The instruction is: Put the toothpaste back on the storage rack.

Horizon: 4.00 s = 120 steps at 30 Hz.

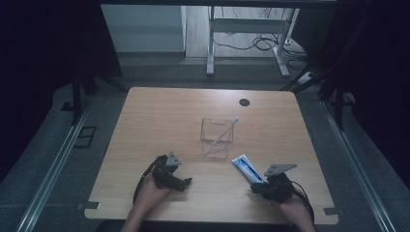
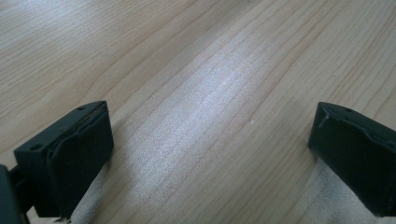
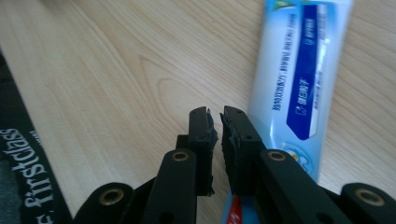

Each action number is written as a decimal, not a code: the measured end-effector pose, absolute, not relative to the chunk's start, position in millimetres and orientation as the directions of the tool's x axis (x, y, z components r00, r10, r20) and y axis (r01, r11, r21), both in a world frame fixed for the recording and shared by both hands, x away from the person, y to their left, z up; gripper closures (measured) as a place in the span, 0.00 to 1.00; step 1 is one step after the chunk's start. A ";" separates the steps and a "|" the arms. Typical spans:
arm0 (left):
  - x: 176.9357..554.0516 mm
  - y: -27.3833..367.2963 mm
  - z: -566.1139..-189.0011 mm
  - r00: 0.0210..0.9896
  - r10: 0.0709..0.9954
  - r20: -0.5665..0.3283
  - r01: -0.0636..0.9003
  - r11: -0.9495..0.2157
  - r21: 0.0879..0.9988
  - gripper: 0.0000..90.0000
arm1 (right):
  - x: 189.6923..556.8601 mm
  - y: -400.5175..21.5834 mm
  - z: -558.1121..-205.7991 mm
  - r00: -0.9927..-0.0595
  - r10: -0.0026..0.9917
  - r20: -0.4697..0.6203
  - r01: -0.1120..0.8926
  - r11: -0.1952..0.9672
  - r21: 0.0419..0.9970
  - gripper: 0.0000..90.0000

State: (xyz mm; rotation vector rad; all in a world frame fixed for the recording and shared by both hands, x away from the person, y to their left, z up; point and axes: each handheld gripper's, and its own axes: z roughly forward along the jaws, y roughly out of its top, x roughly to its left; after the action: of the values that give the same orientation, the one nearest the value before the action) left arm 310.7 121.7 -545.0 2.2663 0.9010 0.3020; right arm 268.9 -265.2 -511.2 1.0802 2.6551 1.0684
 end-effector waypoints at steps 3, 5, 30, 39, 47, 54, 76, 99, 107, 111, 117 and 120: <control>310.9 121.9 -545.0 0.736 0.676 -0.028 0.520 -0.539 0.663 0.00 | 269.9 -269.0 -511.1 -0.742 0.651 0.161 0.584 0.508 0.633 0.90; 310.9 121.9 -545.0 0.737 0.676 -0.027 0.519 -0.539 0.663 0.00 | 270.4 -270.9 -511.1 -0.737 0.655 0.164 0.588 0.503 0.633 0.90; 310.9 121.9 -544.9 0.736 0.677 -0.027 0.520 -0.539 0.663 0.00 | 279.5 -273.0 -485.8 -0.720 0.683 0.124 0.589 0.507 0.629 0.64; 310.6 121.8 -545.0 0.733 0.680 -0.027 0.521 -0.536 0.664 0.00 | 299.9 -271.8 -487.0 -0.709 0.692 0.136 0.632 0.538 0.557 0.52; 310.7 122.0 -544.8 0.734 0.678 -0.025 0.521 -0.539 0.662 0.00 | 314.9 -259.6 -490.9 -0.716 0.692 0.096 0.651 0.610 0.452 0.42; 310.7 122.0 -544.8 0.734 0.679 -0.026 0.521 -0.538 0.662 0.00 | 327.0 -242.9 -495.2 -0.728 0.683 0.062 0.655 0.665 0.359 0.41; 310.9 122.4 -544.6 0.737 0.675 -0.023 0.520 -0.544 0.659 0.00 | 346.6 -218.6 -497.3 -0.759 0.651 0.018 0.640 0.741 0.203 0.67; 310.9 122.4 -544.6 0.737 0.676 -0.023 0.519 -0.544 0.659 0.00 | 341.1 -238.7 -481.1 -0.743 0.667 0.045 0.633 0.681 0.368 0.78; 311.2 122.6 -544.5 0.739 0.673 -0.019 0.516 -0.547 0.659 0.00 | 337.4 -246.9 -472.5 -0.738 0.671 0.065 0.627 0.648 0.433 0.79; 311.2 122.6 -544.5 0.739 0.673 -0.019 0.516 -0.548 0.659 0.00 | 334.5 -250.5 -465.2 -0.742 0.666 0.077 0.617 0.634 0.466 0.79; 311.2 122.6 -544.5 0.740 0.673 -0.018 0.515 -0.548 0.659 0.00 | 331.0 -254.0 -453.7 -0.747 0.660 0.080 0.602 0.620 0.503 0.79; 311.2 122.6 -544.5 0.740 0.673 -0.018 0.515 -0.549 0.659 0.00 | 329.8 -255.0 -448.2 -0.751 0.656 0.080 0.593 0.616 0.518 0.79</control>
State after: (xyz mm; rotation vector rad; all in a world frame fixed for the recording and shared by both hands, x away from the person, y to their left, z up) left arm 311.2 122.6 -544.5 2.2789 0.8902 0.3110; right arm 329.8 -255.0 -448.2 1.0545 2.7176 0.8064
